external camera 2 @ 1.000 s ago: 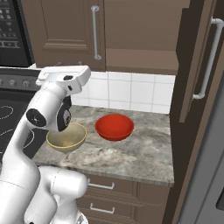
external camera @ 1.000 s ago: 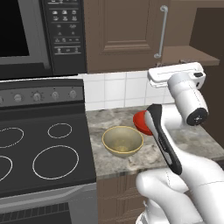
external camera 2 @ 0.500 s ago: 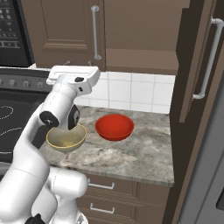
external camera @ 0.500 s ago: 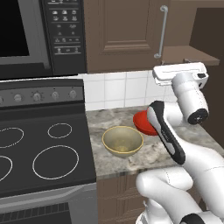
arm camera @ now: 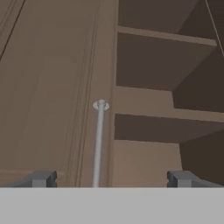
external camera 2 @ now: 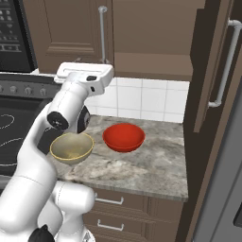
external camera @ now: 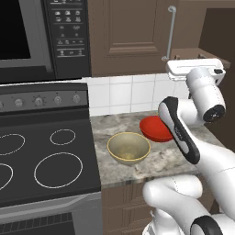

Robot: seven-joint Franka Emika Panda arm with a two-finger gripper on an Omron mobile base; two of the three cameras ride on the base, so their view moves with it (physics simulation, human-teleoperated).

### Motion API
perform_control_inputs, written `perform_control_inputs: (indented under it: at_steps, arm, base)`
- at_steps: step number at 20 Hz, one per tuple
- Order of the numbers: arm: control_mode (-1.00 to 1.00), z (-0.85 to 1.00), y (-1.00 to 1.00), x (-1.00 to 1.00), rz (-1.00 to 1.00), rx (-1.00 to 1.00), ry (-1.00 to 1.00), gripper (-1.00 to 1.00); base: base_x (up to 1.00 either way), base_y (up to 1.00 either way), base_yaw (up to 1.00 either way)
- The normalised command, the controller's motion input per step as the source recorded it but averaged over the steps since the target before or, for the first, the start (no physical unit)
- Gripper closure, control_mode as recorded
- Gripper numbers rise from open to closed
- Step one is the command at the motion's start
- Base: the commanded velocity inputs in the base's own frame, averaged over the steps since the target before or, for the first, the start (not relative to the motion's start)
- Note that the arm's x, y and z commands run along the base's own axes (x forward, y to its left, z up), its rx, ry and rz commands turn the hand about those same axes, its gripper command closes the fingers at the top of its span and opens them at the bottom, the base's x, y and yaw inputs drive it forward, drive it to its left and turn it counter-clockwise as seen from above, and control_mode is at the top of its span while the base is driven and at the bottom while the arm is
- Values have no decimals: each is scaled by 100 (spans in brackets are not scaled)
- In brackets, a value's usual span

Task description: Open the cabinet. Pick the bowls from the counter and place them in the cabinet. Then close the cabinet.

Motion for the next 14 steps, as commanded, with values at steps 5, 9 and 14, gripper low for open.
perform_control_inputs:
  at_steps: [5,9,14]
  arm:
    - [-100,6,-31,1,0,10,7,-100]
    - [-100,0,-5,6,0,7,9,-100]
    - [-100,0,0,2,0,0,15,-100]
  base:
    - [0,0,0]
    - [0,0,0]
    - [0,0,0]
